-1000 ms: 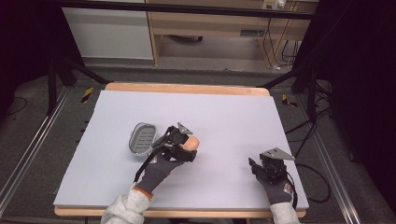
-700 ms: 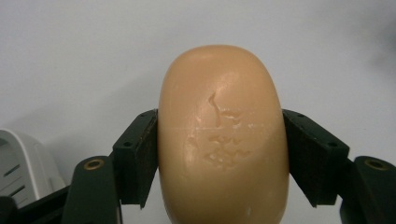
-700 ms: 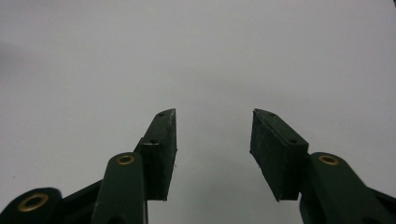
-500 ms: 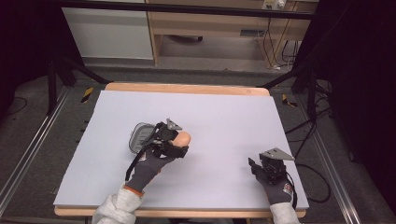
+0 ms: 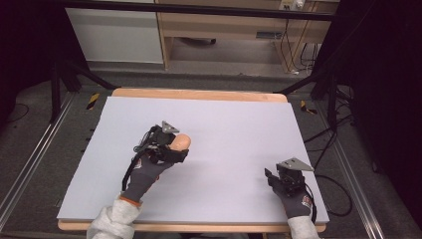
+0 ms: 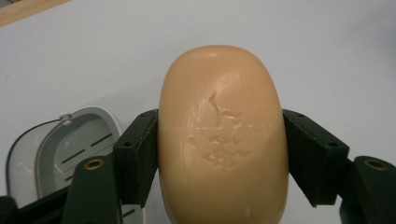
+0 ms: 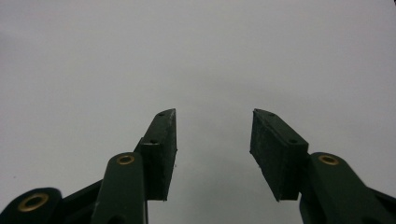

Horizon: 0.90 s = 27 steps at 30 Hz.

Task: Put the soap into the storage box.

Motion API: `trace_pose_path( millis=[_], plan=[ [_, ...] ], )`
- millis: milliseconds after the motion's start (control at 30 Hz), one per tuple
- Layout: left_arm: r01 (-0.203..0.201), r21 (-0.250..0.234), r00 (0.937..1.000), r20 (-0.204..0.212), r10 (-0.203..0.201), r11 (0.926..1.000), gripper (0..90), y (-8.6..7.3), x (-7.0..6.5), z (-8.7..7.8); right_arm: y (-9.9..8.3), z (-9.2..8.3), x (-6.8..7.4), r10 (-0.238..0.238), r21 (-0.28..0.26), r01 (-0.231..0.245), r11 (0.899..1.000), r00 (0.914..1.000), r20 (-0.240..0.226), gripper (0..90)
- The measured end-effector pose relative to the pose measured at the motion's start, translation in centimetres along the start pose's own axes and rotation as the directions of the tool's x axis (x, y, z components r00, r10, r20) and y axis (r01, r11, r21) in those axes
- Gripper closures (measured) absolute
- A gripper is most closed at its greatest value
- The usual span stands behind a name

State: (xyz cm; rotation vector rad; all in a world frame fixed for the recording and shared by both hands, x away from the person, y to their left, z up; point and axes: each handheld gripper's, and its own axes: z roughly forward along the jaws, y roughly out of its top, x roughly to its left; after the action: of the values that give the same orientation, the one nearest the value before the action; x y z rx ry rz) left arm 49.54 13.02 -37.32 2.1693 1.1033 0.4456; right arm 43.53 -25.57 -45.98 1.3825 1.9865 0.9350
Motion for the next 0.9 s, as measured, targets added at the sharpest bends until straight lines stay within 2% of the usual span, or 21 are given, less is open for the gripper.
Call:
trace_pose_path(
  millis=[467,900],
  plan=[
    [0.031,-0.029,0.9985,-0.045,-0.032,0.9991,31.8,0.0,2.6,-1.6,0.0,0.0,0.1,0.004,-0.002,-0.004,1.0,1.0,-0.004,51.0],
    [0.06,-0.03,0.9947,-0.083,-0.062,0.9978,31.9,-0.5,4.5,-1.8,0.0,0.1,0.1,-0.002,-0.001,0.002,1.0,1.0,-0.002,51.0]
  ],
)
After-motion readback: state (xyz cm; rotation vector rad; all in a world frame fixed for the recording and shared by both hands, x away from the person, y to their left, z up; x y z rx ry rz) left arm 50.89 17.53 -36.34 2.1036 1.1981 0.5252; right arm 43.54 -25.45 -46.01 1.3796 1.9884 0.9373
